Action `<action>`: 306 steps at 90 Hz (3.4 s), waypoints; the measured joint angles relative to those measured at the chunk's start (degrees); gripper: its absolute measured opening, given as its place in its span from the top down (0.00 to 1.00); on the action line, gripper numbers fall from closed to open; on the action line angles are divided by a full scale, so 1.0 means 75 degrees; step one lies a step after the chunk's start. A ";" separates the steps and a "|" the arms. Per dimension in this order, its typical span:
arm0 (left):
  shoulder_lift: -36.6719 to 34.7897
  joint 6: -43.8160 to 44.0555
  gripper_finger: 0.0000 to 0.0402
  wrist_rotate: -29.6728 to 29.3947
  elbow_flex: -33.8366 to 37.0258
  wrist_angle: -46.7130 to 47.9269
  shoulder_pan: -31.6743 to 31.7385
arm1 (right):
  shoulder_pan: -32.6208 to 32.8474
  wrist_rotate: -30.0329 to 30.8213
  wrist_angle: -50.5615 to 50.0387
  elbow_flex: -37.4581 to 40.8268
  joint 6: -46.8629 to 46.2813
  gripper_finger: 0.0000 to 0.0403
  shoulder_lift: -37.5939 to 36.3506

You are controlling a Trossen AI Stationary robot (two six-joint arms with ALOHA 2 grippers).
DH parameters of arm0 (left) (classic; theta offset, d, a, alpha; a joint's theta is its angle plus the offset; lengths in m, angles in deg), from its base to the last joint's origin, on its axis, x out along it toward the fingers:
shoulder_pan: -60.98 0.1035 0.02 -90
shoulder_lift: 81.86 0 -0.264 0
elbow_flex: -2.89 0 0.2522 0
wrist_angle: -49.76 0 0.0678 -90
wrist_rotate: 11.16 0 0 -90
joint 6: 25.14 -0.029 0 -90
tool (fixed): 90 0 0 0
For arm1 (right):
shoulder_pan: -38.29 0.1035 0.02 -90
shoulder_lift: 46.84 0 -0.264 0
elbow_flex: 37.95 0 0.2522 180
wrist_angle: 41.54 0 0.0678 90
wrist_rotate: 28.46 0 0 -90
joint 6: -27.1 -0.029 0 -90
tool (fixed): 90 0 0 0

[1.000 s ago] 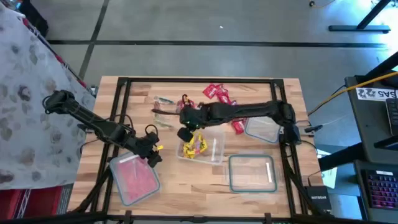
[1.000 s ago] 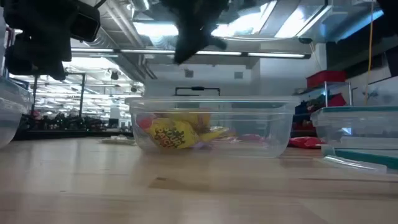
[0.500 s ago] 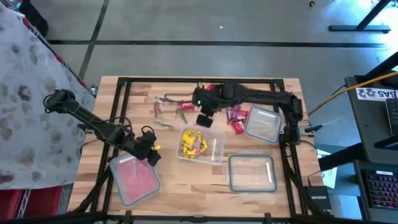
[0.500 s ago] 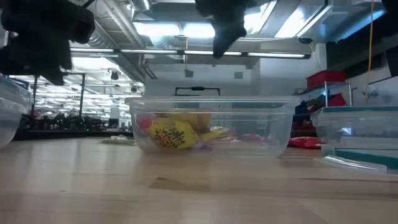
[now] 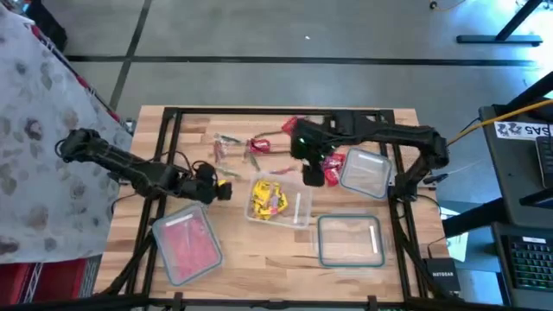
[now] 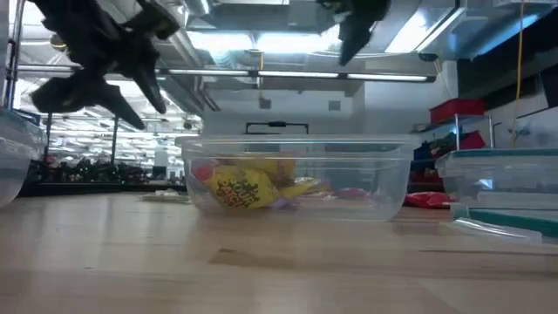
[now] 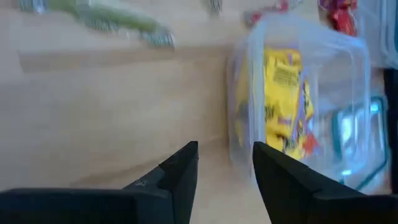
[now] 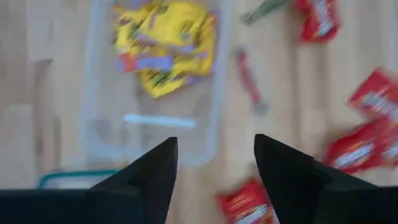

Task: Sort candy
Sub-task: Put the red candy into the rectangular transparent bin

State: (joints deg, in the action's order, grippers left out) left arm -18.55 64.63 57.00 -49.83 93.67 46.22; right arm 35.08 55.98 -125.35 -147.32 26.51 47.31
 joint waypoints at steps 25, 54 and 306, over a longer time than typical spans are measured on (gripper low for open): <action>-0.0011 -0.5396 0.66 0.3094 0.0000 -0.0596 0.1589 | 0.3169 0.0402 0.1447 0.1777 -0.4912 0.51 -0.1142; -0.0008 -0.6820 0.66 0.4180 0.0003 -0.0194 0.1811 | 0.6335 0.0114 0.2838 0.2659 -0.7631 0.51 -0.0286; -0.0008 -0.3815 0.66 0.2316 0.0003 -0.0347 0.1258 | 0.7972 0.1941 0.1987 0.1556 -0.8101 0.97 0.2568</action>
State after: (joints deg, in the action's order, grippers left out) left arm -18.61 36.02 74.37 -49.81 91.07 55.66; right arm 94.87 70.54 -110.45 -135.65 -34.24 66.57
